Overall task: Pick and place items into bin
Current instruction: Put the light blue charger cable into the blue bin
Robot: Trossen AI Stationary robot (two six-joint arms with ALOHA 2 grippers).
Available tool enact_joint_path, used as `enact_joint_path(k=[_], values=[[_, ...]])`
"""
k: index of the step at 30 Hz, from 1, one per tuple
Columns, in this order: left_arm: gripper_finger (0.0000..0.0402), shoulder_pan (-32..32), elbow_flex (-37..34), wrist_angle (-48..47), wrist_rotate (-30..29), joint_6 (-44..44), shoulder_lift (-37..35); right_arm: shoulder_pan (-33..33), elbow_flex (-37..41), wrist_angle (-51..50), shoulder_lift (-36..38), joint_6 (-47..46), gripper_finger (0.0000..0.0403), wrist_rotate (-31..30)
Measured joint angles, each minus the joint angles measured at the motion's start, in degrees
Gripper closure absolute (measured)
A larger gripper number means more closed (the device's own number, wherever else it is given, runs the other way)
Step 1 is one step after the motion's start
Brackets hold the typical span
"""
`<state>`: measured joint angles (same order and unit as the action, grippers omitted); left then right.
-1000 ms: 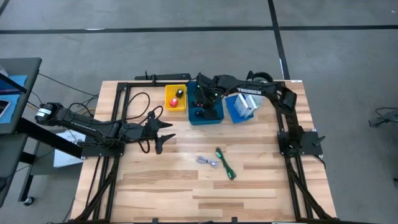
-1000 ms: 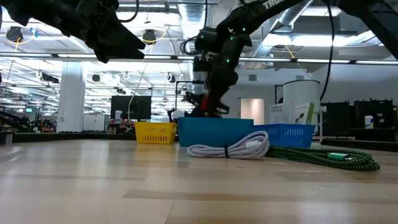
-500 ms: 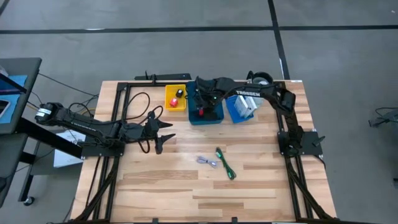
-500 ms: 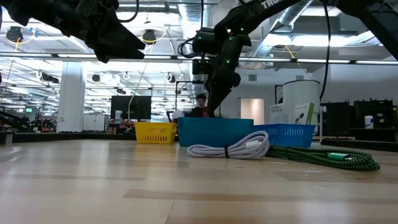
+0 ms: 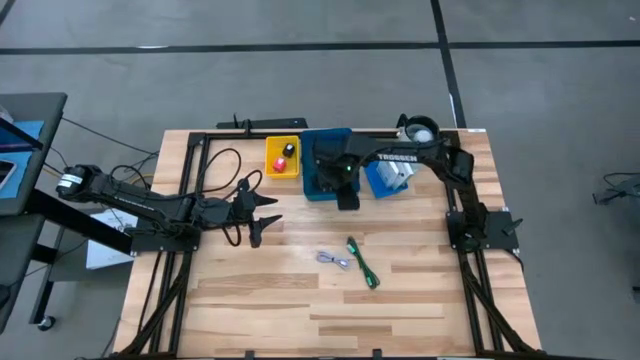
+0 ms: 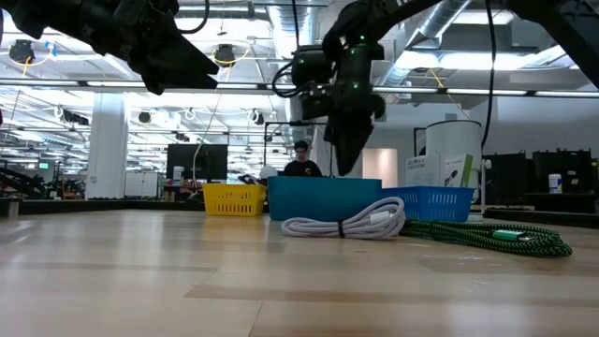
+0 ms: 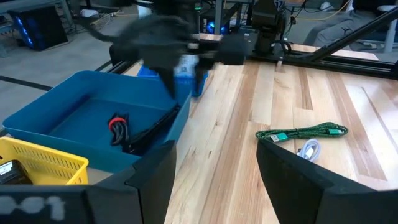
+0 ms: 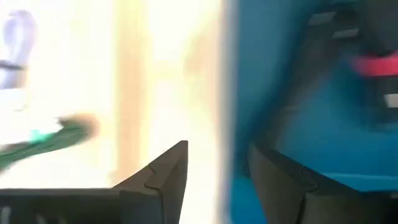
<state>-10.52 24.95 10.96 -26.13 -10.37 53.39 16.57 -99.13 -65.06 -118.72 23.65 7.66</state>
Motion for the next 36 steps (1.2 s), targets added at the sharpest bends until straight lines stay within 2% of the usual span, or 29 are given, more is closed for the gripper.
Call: enact_joint_path(k=[6,17,25,36], values=[[0.0189,0.0,0.0,0.0,0.17,-0.37,0.0,-6.74,0.06,-2.78,-0.63,-4.5,0.0254,5.63],[0.0189,0.0,0.0,0.0,1.84,-0.85,0.0,-18.2,0.02,2.52,-0.59,-6.0,0.0266,4.13],[0.0189,-0.05,0.0,-0.02,1.86,-0.99,0.0,-19.94,-0.22,6.87,-3.87,-10.03,0.0266,2.7],[0.0189,-1.75,0.0,0.05,1.68,-1.33,-0.02,-20.21,-0.5,5.35,-13.15,-16.75,0.0266,2.88]])
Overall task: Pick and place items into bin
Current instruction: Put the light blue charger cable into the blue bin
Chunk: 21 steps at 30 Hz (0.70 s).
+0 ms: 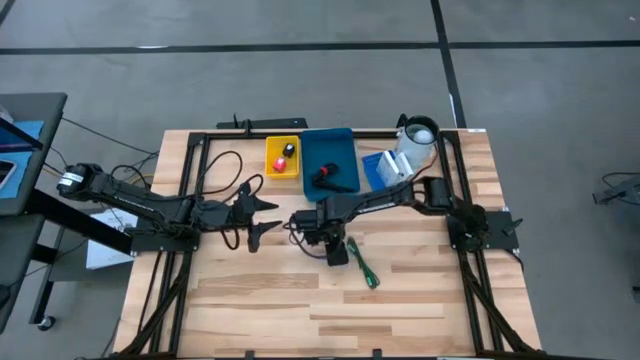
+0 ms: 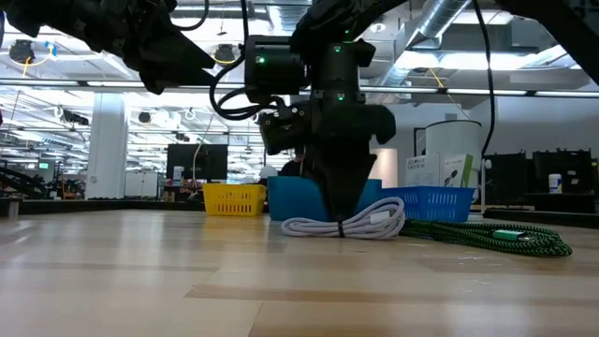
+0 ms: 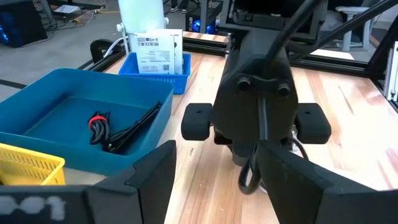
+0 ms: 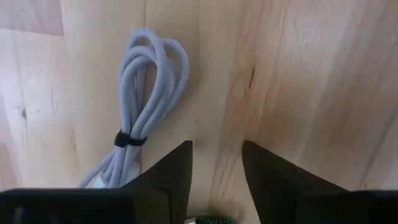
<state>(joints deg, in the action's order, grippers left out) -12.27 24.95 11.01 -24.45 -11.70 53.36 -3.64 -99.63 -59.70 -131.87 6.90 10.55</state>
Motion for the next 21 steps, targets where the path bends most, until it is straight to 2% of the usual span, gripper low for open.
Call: enact_joint_path(k=[6,10,17,21], values=[[0.0189,0.02,0.0,0.03,-0.07,0.06,0.0,-1.46,0.03,0.05,-0.27,2.01,0.0262,-0.3],[0.0189,0.02,0.0,0.02,-0.07,0.09,0.0,-1.56,0.74,0.68,2.64,2.54,0.0257,-1.11],[0.0189,0.02,0.0,0.02,-0.2,0.46,0.0,-2.43,0.52,2.63,9.89,-0.34,0.024,2.35],[0.0189,0.02,0.0,0.04,-0.2,0.46,0.0,-4.07,0.77,3.94,10.16,-1.37,0.0231,1.76]])
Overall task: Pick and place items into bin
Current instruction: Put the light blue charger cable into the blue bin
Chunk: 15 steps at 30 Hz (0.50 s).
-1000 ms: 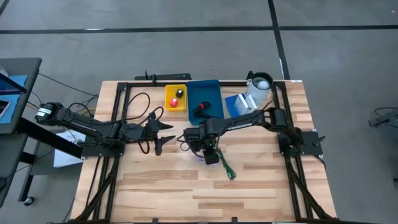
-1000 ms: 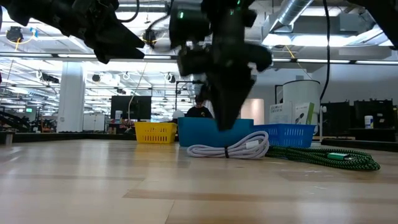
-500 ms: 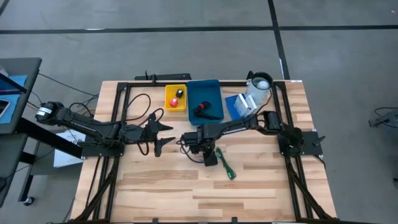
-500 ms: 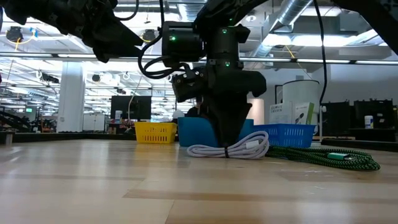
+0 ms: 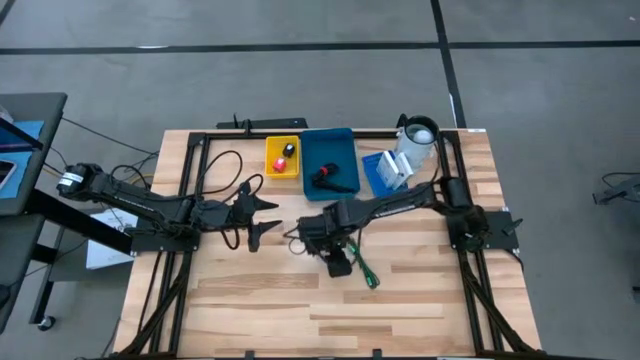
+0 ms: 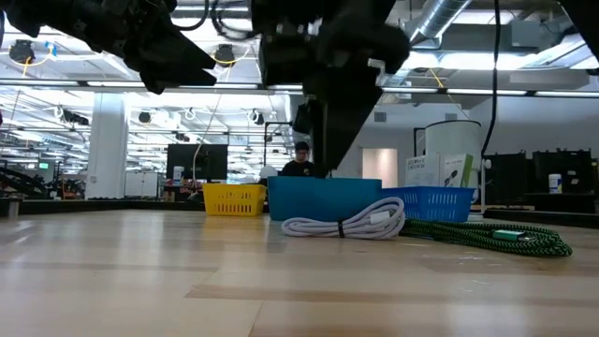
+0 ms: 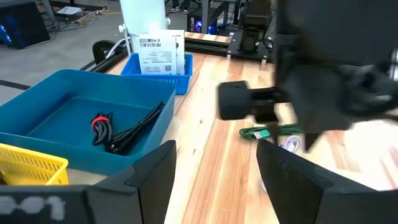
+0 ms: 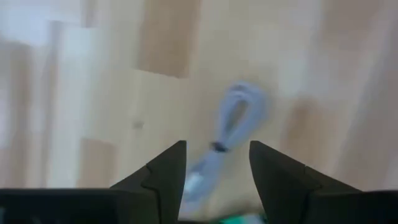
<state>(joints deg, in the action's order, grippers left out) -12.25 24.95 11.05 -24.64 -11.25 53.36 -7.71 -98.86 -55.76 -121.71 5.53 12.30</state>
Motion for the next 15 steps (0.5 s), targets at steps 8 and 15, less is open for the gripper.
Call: enact_joint_path(k=[8,15], values=[[0.0189,-0.03,0.0,-0.02,0.02,-0.48,0.0,-1.68,-0.28,-0.2,-3.16,0.34,0.0215,-0.36],[0.0189,-1.36,0.0,0.04,0.07,-1.36,0.0,-0.16,-0.17,-0.63,-5.96,0.44,0.0203,-0.14]])
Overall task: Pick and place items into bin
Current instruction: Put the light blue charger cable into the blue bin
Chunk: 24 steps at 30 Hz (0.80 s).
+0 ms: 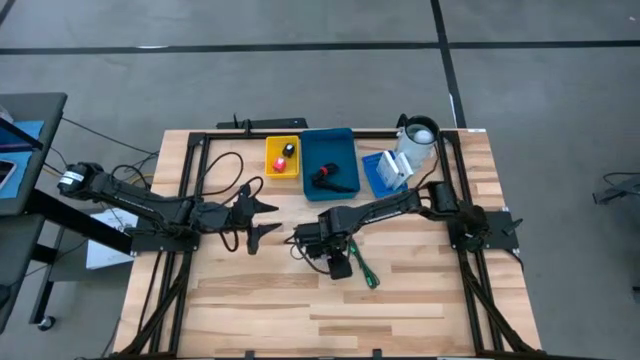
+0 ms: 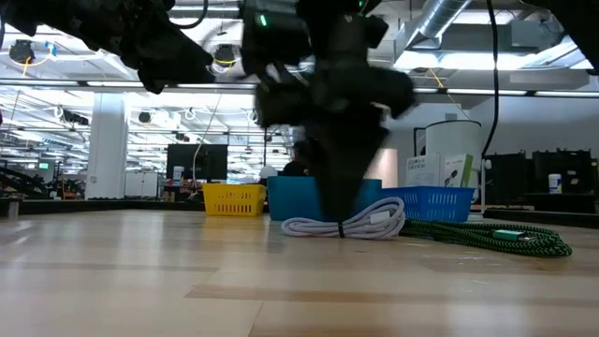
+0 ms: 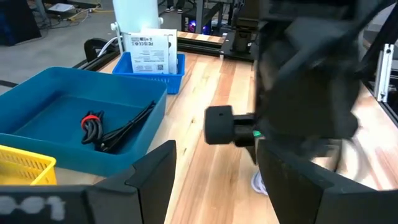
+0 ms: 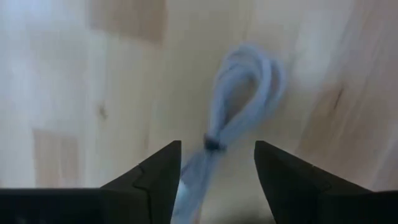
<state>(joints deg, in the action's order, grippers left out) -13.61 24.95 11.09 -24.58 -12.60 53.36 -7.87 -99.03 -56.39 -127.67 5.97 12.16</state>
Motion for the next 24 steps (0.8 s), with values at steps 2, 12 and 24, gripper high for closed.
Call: enact_joint_path(k=[2,12,24], values=[[0.0189,-0.23,0.0,-0.04,0.02,0.0,0.02,0.48,0.17,-0.02,-0.32,-0.03,0.0201,0.34],[0.0189,-0.54,0.0,0.26,0.03,-0.04,0.02,1.63,2.25,4.15,-0.76,-0.63,0.021,0.83],[0.0189,-0.57,0.0,0.25,0.03,-0.07,0.02,1.65,5.86,3.45,0.39,5.06,0.035,0.55]])
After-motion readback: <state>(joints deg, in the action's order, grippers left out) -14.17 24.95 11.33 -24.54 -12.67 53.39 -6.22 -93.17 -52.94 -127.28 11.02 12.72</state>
